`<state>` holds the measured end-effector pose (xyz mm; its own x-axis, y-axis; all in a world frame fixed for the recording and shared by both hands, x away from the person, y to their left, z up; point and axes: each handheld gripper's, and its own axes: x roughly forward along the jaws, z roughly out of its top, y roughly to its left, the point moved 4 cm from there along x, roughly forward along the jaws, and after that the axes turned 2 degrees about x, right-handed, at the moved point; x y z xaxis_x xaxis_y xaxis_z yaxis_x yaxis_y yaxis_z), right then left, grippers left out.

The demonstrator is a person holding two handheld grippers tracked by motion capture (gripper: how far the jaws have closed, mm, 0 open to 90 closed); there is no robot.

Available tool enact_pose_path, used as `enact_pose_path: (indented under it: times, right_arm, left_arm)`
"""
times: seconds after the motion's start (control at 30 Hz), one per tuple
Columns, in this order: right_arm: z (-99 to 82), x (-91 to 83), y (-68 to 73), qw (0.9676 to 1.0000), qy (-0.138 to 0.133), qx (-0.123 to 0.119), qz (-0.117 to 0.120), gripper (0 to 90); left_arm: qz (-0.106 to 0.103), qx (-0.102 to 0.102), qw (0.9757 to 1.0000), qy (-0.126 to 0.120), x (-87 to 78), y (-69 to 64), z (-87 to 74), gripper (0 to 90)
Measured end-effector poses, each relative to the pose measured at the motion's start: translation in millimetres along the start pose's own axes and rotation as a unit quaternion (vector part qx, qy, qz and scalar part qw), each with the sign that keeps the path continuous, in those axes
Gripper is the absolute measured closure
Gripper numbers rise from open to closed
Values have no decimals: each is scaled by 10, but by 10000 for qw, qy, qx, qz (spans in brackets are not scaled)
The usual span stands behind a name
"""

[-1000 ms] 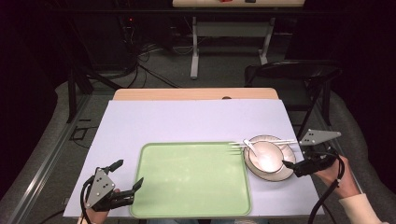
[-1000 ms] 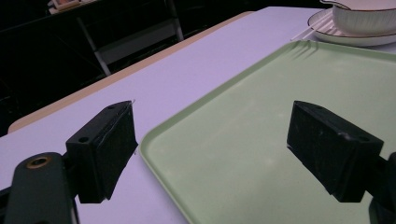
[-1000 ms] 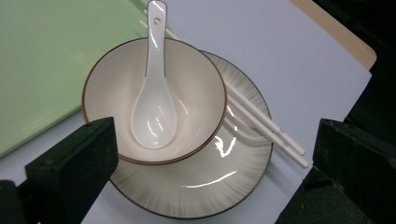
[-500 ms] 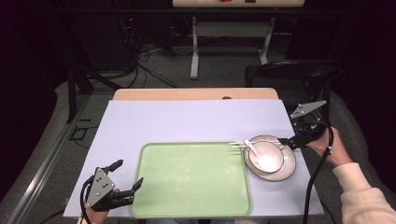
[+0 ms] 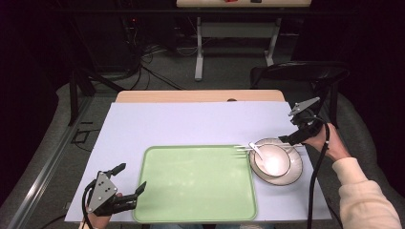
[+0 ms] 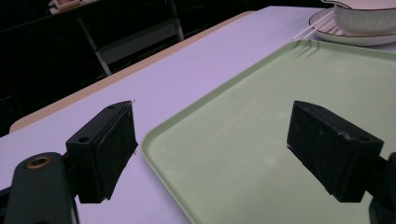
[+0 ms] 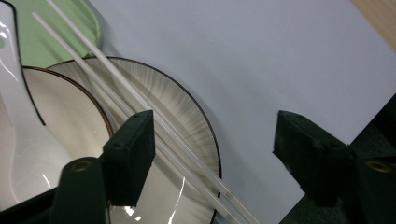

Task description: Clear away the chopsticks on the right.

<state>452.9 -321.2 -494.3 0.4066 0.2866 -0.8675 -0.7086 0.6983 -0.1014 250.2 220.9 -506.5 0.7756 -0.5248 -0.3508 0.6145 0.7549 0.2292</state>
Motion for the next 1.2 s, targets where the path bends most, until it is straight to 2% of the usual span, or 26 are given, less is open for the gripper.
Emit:
enact_pose_path:
  times: [0.1, 0.17, 0.23, 0.27, 0.3, 0.33, 0.4, 0.6, 0.7, 1.13, 1.2]
  right_arm:
    - [-10, 104, -13, 9997, 209, -45, 93, 442]
    - [-16, 156, 3, 9992, 290, -135, 219, 506]
    - [-48, 245, 38, 9977, 530, -307, 304, 561]
    - [-48, 245, 38, 9977, 530, -307, 304, 561]
    - [-66, 267, 65, 9972, 645, -224, 314, 582]
    - [-69, 289, 51, 9967, 638, -366, 346, 595]
    - [-82, 308, 62, 9965, 685, -307, 362, 622]
    - [-90, 341, 29, 9960, 705, -420, 368, 707]
    - [-96, 348, 31, 9955, 748, -433, 381, 726]
    - [-42, 406, 87, 9922, 818, -858, 378, 755]
    - [-45, 430, 91, 9909, 871, -941, 403, 761]
  left_arm:
    - [10, 0, 10000, -8, -3, -3, 3, 157]
    - [12, -3, 10000, -23, -5, -5, 4, 157]
    - [23, -6, 10000, -27, -5, -2, 4, 157]
    - [22, -5, 10000, -22, -5, -1, 3, 157]
    - [23, -4, 10000, -19, -5, -1, 3, 157]
    - [18, -3, 10000, -22, -5, -2, 3, 156]
    - [18, -2, 10000, -18, -4, -3, 3, 157]
    - [16, -3, 10000, -9, -1, -3, 4, 156]
    - [22, -6, 10000, -13, -2, -2, 3, 157]
    - [34, -9, 10000, -23, -3, -3, 5, 157]
    - [24, -7, 10000, -20, -3, -2, 4, 157]
